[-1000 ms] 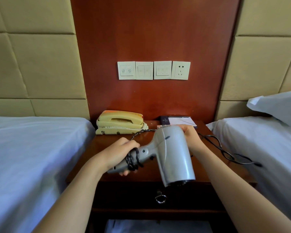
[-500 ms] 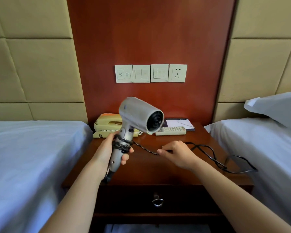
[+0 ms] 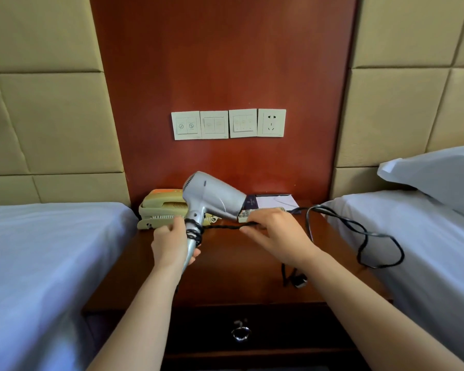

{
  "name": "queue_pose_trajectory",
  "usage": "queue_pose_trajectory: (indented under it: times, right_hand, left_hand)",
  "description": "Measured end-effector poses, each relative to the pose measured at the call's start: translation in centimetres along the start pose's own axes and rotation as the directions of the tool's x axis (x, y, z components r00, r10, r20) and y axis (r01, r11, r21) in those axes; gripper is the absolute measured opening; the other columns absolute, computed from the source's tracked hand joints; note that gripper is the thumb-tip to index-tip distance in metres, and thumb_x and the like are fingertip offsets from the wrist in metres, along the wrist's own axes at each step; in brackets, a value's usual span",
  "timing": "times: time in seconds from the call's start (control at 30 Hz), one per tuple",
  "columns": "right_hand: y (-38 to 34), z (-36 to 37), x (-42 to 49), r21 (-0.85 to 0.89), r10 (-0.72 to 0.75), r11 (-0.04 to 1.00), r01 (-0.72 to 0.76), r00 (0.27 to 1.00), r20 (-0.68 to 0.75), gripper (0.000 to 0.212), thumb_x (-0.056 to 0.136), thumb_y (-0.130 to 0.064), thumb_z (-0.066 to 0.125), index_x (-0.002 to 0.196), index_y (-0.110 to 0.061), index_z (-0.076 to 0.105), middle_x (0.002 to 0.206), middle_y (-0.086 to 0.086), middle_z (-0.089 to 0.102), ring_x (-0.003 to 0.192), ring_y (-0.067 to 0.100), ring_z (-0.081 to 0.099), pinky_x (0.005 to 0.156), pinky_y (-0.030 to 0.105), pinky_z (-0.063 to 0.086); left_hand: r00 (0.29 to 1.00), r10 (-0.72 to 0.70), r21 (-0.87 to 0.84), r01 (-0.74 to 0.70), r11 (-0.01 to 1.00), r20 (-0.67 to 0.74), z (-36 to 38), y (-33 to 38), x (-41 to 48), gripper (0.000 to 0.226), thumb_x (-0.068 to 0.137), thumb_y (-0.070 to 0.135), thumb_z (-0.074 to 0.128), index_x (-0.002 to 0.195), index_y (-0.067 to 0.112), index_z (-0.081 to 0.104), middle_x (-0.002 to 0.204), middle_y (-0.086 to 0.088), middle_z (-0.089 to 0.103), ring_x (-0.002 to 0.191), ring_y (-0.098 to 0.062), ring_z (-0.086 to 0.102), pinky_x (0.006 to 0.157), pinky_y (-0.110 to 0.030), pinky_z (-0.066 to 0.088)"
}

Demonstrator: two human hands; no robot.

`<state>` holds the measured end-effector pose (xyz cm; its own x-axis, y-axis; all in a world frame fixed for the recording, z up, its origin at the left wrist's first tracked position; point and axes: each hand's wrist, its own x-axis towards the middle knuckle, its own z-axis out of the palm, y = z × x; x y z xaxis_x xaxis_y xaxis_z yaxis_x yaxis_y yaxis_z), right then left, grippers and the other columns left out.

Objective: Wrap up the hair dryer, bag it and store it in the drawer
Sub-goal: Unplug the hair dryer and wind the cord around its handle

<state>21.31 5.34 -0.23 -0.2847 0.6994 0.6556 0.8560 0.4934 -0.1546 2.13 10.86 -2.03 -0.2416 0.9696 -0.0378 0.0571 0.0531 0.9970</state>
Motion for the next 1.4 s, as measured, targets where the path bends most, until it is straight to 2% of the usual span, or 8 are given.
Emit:
queue_pose_trajectory:
  times: [0.2, 0.3, 0.47, 0.6, 0.77, 1.0, 1.13, 1.4]
  right_hand:
    - [-0.2, 0.3, 0.4, -0.105, -0.1, 0.99, 0.098, 0.995, -0.009, 0.038, 0.089, -0.041, 0.042, 0.071, -0.011, 0.057, 0.063, 0.002, 0.059, 0.056, 0.025, 0.055, 0.048, 0.032, 0.036]
    - [-1.0, 0.2, 0.6, -0.178, -0.168, 0.971, 0.16, 0.985, -0.027, 0.039, 0.088, -0.041, 0.038, 0.067, -0.013, 0.056, 0.055, 0.0, 0.056, 0.046, 0.024, 0.054, 0.041, 0.03, 0.034]
    - [-1.6, -1.1, 0.8, -0.092, -0.18, 0.98, 0.175, 0.982, -0.051, 0.027, 0.089, -0.034, 0.049, 0.079, -0.013, 0.064, 0.065, -0.002, 0.064, 0.053, 0.021, 0.058, 0.041, 0.034, 0.044]
    - [-1.6, -1.2, 0.6, -0.084, -0.129, 0.988, 0.128, 0.992, -0.004, 0.031, 0.088, -0.036, 0.05, 0.077, -0.008, 0.06, 0.064, -0.001, 0.058, 0.057, 0.022, 0.054, 0.047, 0.037, 0.043]
    - [-2.8, -1.9, 0.9, -0.103, -0.203, 0.974, 0.201, 0.979, -0.014, 0.019, 0.084, -0.027, 0.06, 0.071, -0.014, 0.054, 0.06, -0.015, 0.042, 0.058, 0.015, 0.048, 0.04, 0.022, 0.023]
    - [-4.4, -1.9, 1.2, -0.17, -0.236, 0.954, 0.246, 0.969, 0.08, 0.048, 0.089, -0.043, 0.034, 0.071, -0.007, 0.058, 0.061, 0.004, 0.059, 0.051, 0.026, 0.053, 0.045, 0.03, 0.031]
    - [-4.2, -1.7, 1.3, -0.146, -0.176, 0.97, 0.196, 0.974, 0.14, 0.036, 0.094, -0.038, 0.044, 0.083, -0.007, 0.059, 0.071, 0.007, 0.062, 0.063, 0.03, 0.056, 0.052, 0.033, 0.033]
    - [-3.3, -1.3, 0.9, -0.254, -0.051, 0.962, 0.101, 0.979, 0.195, 0.029, 0.098, -0.037, 0.039, 0.099, -0.012, 0.054, 0.083, 0.008, 0.063, 0.075, 0.032, 0.057, 0.059, 0.034, 0.037]
  left_hand:
    - [0.958, 0.28, 0.547, -0.268, 0.793, 0.064, 0.7, -0.3, -1.4, 0.045, 0.092, 0.055, 0.027, 0.096, 0.026, 0.061, 0.088, -0.005, 0.066, 0.07, -0.027, 0.069, 0.076, -0.041, 0.055]
    - [0.924, 0.343, 0.668, -0.363, 0.649, 0.169, 1.0, 0.0, -2.2, 0.049, 0.095, 0.055, 0.022, 0.095, 0.024, 0.06, 0.087, -0.004, 0.06, 0.081, -0.029, 0.063, 0.073, -0.035, 0.046]
    - [0.822, 0.339, 0.607, -0.567, 0.556, 0.457, 0.6, 0.9, -3.4, 0.044, 0.098, 0.046, 0.023, 0.07, 0.023, 0.048, 0.077, -0.008, 0.061, 0.072, -0.033, 0.066, 0.076, -0.044, 0.053]
    - [0.777, 0.288, 0.587, -0.617, 0.525, 0.559, -0.1, 1.2, -4.3, 0.047, 0.098, 0.048, 0.021, 0.098, 0.02, 0.059, 0.073, -0.003, 0.057, 0.074, -0.031, 0.064, 0.08, -0.045, 0.051]
    - [0.727, 0.283, 0.591, -0.678, 0.437, 0.625, -0.8, 1.6, -4.7, 0.051, 0.086, 0.066, 0.036, 0.112, 0.03, 0.061, 0.078, 0.003, 0.06, 0.062, -0.02, 0.057, 0.071, -0.036, 0.053]
    - [0.733, 0.321, 0.627, -0.679, 0.382, 0.599, -1.0, 1.8, -4.2, 0.051, 0.081, 0.07, 0.032, 0.085, 0.026, 0.058, 0.072, 0.0, 0.059, 0.055, -0.019, 0.054, 0.058, -0.034, 0.049]
    - [0.71, 0.377, 0.633, -0.703, 0.326, 0.595, -1.0, 1.9, -4.2, 0.039, 0.088, 0.057, 0.039, 0.083, 0.024, 0.058, 0.078, -0.003, 0.06, 0.072, -0.025, 0.057, 0.058, -0.034, 0.044]
    - [0.776, 0.406, 0.685, -0.623, 0.377, 0.483, -1.0, 1.8, -3.3, 0.049, 0.089, 0.06, 0.04, 0.065, 0.019, 0.053, 0.064, 0.0, 0.055, 0.062, -0.024, 0.055, 0.05, -0.03, 0.035]
